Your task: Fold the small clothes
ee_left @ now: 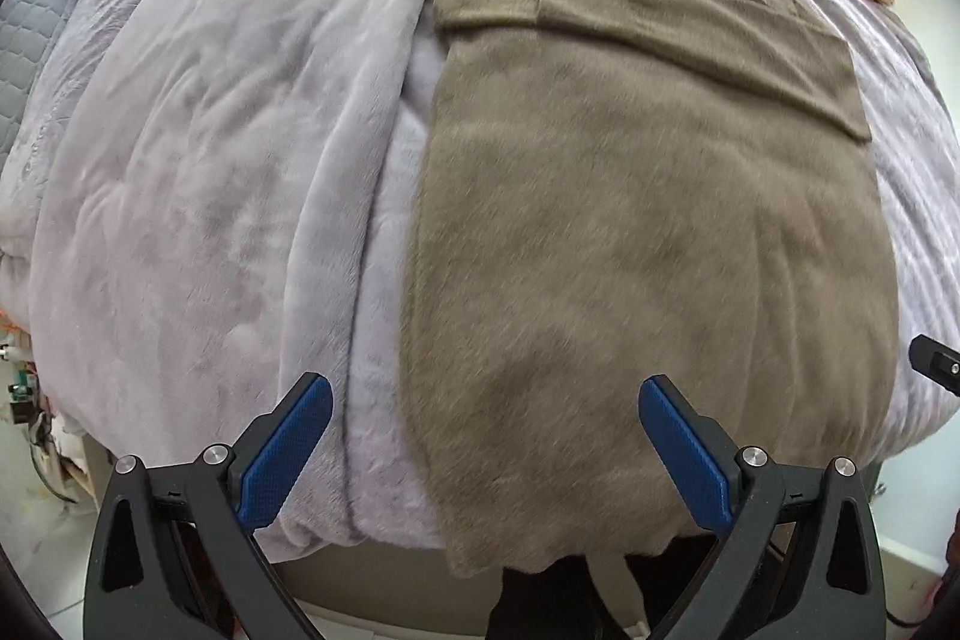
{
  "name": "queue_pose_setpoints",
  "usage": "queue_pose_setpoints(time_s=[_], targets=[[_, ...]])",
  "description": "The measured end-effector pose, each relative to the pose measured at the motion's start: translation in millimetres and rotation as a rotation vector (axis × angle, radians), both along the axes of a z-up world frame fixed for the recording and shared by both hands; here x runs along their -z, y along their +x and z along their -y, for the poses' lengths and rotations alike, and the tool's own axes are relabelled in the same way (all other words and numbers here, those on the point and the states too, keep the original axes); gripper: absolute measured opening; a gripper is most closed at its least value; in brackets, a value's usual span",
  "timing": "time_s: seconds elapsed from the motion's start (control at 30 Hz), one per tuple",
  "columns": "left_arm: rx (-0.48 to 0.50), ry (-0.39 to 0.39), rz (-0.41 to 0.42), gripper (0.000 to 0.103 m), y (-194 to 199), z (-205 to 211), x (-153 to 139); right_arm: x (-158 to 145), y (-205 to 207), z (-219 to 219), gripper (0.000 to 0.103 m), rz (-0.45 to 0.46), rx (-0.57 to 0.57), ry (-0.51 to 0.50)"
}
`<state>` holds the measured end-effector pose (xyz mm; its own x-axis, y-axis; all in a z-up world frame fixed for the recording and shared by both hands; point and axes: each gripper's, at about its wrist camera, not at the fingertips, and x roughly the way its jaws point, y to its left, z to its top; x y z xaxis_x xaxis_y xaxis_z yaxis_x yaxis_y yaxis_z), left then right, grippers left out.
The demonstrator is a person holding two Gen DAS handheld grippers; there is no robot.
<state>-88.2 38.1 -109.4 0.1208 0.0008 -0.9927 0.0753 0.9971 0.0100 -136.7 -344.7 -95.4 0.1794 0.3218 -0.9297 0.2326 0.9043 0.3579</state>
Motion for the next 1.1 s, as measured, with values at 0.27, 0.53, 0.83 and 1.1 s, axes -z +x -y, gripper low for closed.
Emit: queue_pose_setpoints(time_s=[0.27, 0.53, 0.83, 1.1], targets=[[0.024, -0.023, -0.007, 0.103, -19.0, -14.0, 11.1, 4.5, -41.4, -4.9, 0.075, -0.004, 0.072, -0.006], [0.023, -0.131, -0.053, 0.103, -37.2, -34.9, 37.3, 26.7, -74.3, 9.8, 0.075, -0.046, 0.13, 0.01], [0.049, -0.28, -0.143, 0.103, -59.1, -25.9, 69.6, 64.2, -108.4, 33.9, 0.075, -0.1, 0.194, 0.08], [0.033, -0.304, -0.164, 0.065, -55.6, -19.8, 78.0, 95.2, -108.1, 34.6, 0.075, -0.072, 0.209, 0.215]])
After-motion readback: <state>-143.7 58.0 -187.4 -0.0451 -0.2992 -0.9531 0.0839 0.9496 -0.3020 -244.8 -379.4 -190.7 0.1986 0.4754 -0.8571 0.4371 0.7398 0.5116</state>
